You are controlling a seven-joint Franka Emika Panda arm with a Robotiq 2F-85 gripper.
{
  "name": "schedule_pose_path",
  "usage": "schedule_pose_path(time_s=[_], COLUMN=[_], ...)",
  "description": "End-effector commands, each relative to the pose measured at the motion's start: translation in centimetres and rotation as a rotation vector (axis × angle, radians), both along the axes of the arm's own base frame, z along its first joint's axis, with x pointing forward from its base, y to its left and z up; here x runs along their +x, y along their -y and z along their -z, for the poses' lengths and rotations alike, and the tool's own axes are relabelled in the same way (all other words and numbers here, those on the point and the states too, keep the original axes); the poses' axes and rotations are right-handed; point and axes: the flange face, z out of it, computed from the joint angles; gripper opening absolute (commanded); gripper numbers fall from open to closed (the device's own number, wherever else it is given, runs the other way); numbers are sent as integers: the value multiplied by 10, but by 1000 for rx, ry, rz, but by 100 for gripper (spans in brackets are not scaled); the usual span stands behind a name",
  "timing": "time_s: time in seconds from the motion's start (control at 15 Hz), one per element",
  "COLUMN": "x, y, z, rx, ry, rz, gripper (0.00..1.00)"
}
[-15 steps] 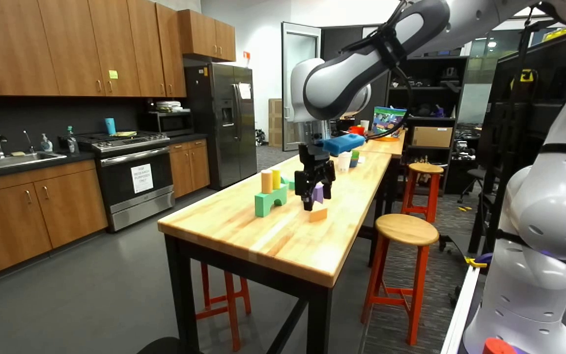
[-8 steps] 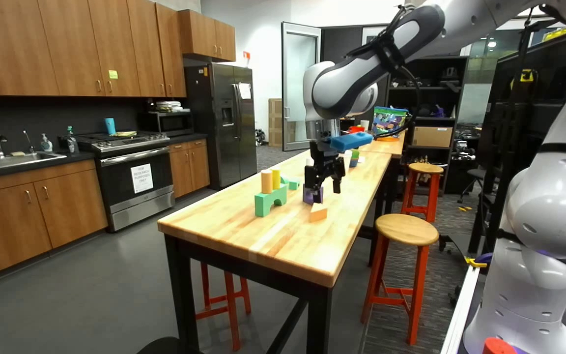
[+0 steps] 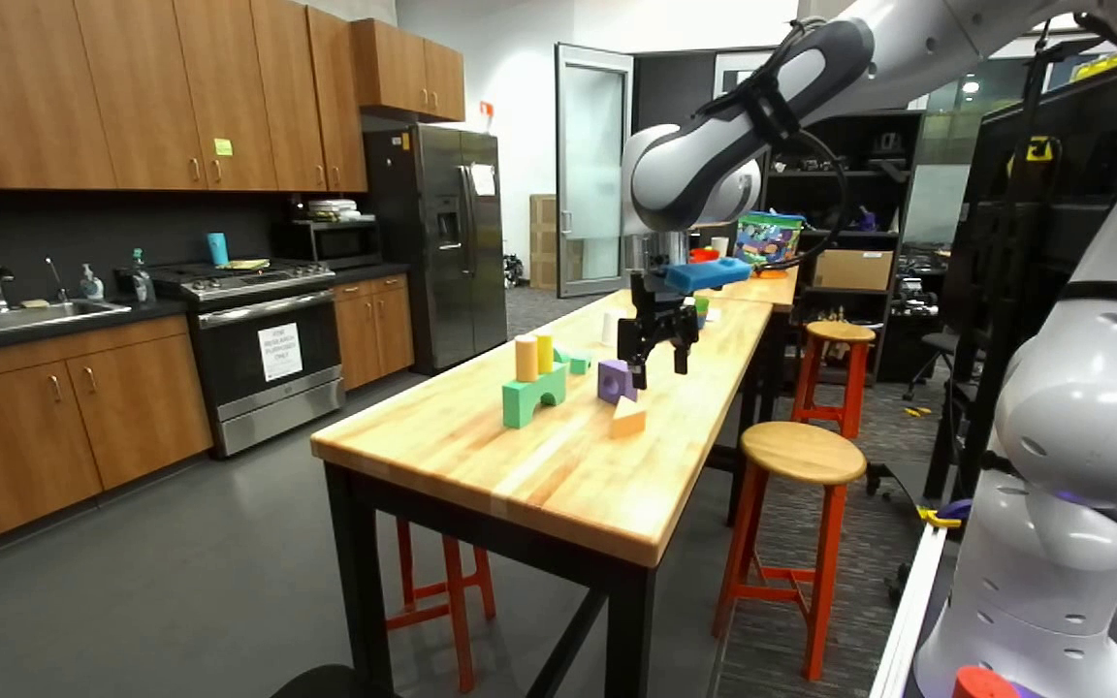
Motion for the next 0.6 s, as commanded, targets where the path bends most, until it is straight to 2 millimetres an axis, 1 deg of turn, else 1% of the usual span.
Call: schedule_pose_path(time_s=[0.0,0.13,0.27,0.47,0.53], x=[0,0,5,29,40], y=[-1,-1,-3,2,5], z=[0,0,2,-7,-11], rx=[0,0,23,29,30], ry=[-1,-1,1,52,75], rz=[-2,-2,3,28,38], gripper=[100,100,100,100,100])
